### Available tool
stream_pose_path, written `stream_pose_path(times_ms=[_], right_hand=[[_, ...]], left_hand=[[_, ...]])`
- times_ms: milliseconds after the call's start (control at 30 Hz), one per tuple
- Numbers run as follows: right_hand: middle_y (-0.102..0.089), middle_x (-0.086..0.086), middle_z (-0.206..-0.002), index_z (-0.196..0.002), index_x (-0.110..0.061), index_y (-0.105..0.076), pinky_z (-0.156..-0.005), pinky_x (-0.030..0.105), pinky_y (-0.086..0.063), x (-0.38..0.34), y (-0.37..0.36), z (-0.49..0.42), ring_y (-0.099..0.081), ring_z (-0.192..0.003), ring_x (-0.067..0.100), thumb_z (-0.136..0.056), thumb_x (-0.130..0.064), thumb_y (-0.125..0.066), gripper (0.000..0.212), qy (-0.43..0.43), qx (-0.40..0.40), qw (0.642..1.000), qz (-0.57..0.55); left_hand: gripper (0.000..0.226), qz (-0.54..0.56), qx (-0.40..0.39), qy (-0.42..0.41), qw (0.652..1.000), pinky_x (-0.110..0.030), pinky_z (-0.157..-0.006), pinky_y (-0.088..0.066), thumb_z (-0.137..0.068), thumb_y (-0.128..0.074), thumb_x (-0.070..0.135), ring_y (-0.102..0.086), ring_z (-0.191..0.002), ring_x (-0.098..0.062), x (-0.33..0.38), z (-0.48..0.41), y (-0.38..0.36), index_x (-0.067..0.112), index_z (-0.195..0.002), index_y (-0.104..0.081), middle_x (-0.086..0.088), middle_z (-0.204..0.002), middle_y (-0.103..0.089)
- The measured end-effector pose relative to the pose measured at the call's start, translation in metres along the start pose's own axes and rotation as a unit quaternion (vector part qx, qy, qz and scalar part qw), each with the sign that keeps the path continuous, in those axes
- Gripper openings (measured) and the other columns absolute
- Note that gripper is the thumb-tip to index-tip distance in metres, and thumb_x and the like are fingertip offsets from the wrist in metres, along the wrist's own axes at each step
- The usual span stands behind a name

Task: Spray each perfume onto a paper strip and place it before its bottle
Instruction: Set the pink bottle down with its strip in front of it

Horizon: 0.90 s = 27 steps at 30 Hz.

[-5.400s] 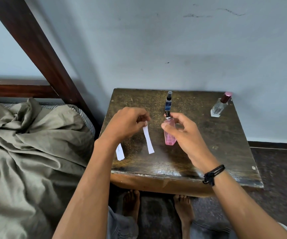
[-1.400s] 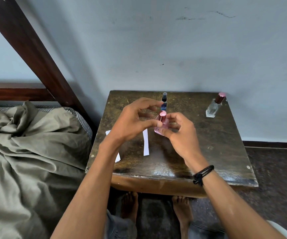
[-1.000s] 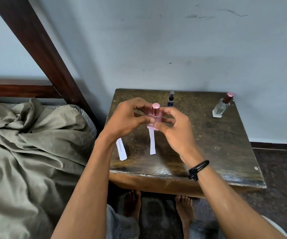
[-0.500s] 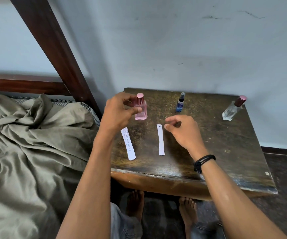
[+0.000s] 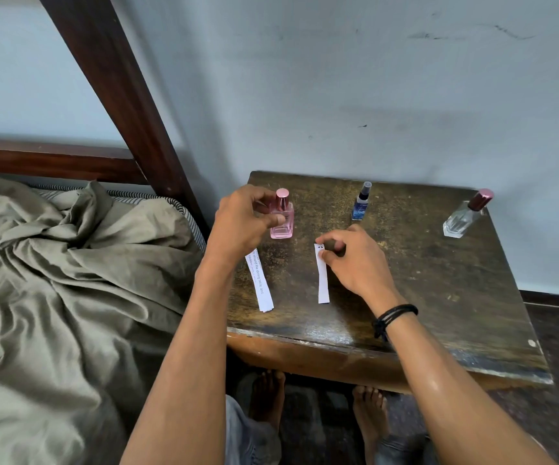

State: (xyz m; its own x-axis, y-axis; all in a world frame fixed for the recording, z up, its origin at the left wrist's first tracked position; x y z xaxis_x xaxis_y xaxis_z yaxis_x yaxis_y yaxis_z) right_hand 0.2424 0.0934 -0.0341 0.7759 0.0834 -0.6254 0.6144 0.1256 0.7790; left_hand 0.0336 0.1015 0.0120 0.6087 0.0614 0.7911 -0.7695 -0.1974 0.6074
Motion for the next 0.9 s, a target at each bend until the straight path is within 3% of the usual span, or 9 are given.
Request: stream_pose_path(times_ms=[367, 633, 767, 900], right_hand=[[-0.052, -0.005, -0.099, -0.105, -0.029, -0.073, -0.079, 0.034, -0.052, -0.001, 0.001, 0.001, -0.059, -0.090, 0.015, -0.094, -0.026, -0.071, 0.011, 0.013, 0.010, 1.000, -0.001], [-0.064, -0.016, -0.088, -0.095, -0.027, -0.073, -0.077, 0.027, -0.050, 0.002, 0.008, 0.000, -0.059, -0.082, 0.004, -0.093, -0.021, -0.072, 0.006, -0.004, 0.016, 0.998, -0.067], [-0.068, -0.015, -0.087, -0.095, -0.024, -0.075, -0.068, 0.014, -0.043, 0.007, 0.013, -0.001, -0.060, -0.082, -0.004, -0.092, -0.019, -0.074, 0.006, -0.026, 0.026, 0.992, -0.121], [-0.071, -0.012, -0.089, -0.093, -0.023, -0.076, -0.071, 0.014, -0.044, 0.007, 0.017, -0.001, -0.064, -0.086, 0.000, -0.090, -0.014, -0.076, 0.010, -0.034, 0.032, 0.984, -0.169]], left_hand=[[0.036, 0.000, -0.011, 0.019, 1.000, -0.038, -0.093, -0.055, -0.072, -0.088, 0.016, -0.069, -0.091, -0.012, -0.001, 0.000, -0.002, 0.022, -0.105, -0.075, 0.006, -0.098, -0.072], [0.038, 0.006, -0.029, 0.023, 0.999, -0.033, -0.090, -0.056, -0.072, -0.089, 0.017, -0.069, -0.091, -0.011, 0.000, 0.002, 0.000, 0.024, -0.107, -0.075, 0.006, -0.099, -0.073], [0.048, 0.013, -0.041, 0.019, 0.999, -0.019, -0.079, -0.052, -0.070, -0.090, 0.018, -0.068, -0.092, -0.011, 0.002, 0.003, 0.006, 0.024, -0.115, -0.073, 0.006, -0.104, -0.071], [0.037, 0.041, -0.010, 0.029, 0.999, -0.008, -0.066, -0.049, -0.070, -0.089, 0.012, -0.063, -0.071, -0.005, -0.004, 0.003, 0.025, 0.022, -0.103, -0.074, 0.006, -0.092, -0.067]])
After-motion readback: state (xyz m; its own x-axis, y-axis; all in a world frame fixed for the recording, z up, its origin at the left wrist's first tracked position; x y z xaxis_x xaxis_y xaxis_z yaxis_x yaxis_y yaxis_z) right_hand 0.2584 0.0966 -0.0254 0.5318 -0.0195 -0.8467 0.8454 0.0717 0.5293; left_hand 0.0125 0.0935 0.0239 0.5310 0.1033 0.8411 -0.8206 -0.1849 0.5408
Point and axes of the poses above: each hand's wrist, its own z-axis away from the middle knuckle, its own y-axis out of the back of the hand, x = y × z, the point moved 6 cm from there along -z, towards the middle knuckle
